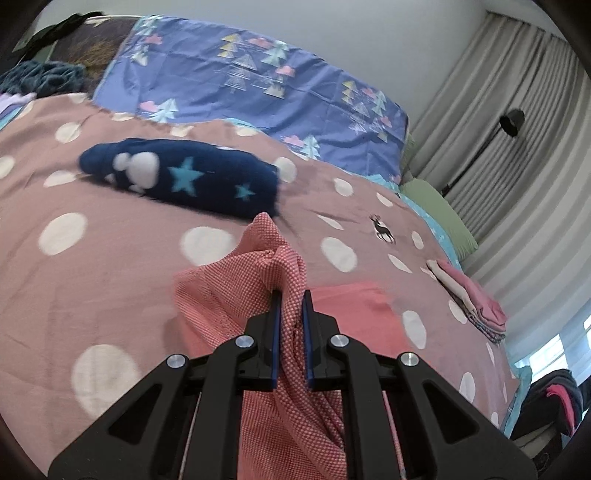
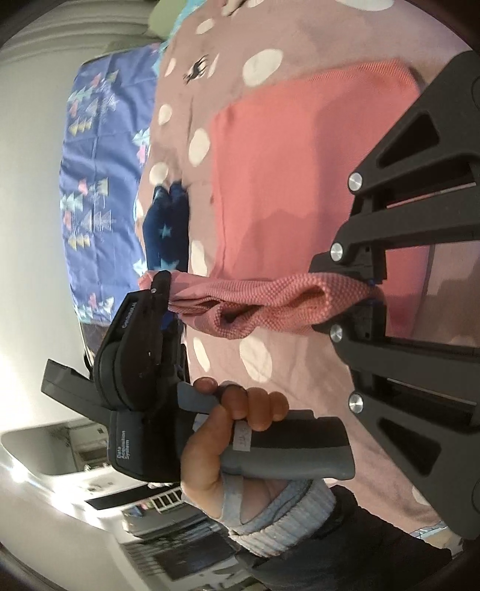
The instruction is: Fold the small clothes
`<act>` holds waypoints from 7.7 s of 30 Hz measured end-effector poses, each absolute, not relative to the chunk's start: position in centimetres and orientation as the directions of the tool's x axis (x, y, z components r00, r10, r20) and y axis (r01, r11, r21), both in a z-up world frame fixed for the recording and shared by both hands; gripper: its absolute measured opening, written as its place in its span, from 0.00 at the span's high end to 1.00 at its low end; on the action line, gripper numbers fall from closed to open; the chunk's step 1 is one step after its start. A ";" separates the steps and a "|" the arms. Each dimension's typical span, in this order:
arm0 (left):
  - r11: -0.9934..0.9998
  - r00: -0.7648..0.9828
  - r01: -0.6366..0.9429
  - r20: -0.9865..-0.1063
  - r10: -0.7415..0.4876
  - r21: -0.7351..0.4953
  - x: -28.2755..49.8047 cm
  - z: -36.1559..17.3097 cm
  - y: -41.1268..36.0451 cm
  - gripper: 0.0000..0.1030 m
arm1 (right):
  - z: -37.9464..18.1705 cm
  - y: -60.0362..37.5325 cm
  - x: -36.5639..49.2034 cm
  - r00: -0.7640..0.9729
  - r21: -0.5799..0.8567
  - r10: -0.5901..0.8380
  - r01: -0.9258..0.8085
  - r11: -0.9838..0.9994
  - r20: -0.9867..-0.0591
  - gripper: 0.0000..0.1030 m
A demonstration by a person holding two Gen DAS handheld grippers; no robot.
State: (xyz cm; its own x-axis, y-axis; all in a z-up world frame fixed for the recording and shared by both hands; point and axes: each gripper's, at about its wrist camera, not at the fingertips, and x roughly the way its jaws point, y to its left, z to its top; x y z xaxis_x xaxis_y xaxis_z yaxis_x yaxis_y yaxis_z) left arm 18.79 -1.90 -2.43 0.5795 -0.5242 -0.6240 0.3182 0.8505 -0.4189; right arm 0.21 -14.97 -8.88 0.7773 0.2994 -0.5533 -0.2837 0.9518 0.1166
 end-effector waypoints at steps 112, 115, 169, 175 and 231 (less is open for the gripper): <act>0.801 0.582 0.578 -0.768 -0.267 0.159 -1.1 -12.0 -11.4 0.89 | -10.5 -34.4 15.7 0.656 0.424 0.336 -0.027 0.905 -0.676 0.65; 0.807 0.554 0.582 -0.775 -0.305 0.098 -0.6 -11.9 -10.8 0.89 | -10.9 -33.5 18.5 0.633 0.383 0.316 -0.033 0.923 -0.707 0.70; 0.826 0.633 0.564 -0.636 -0.441 -0.011 4.4 -5.4 -10.2 0.88 | -13.4 -32.2 0.1 0.731 0.271 0.189 -0.007 0.963 -0.656 0.74; 0.868 0.572 0.495 -0.734 -0.366 -0.047 11.3 -12.1 -10.3 0.91 | -13.8 -32.5 0.4 0.724 0.300 0.214 -0.010 0.954 -0.656 0.73; 0.799 0.401 0.506 -0.732 -0.551 -0.324 13.9 -13.4 -8.4 0.37 | -14.0 -35.1 10.2 0.544 0.523 0.515 -0.156 0.838 -0.663 0.43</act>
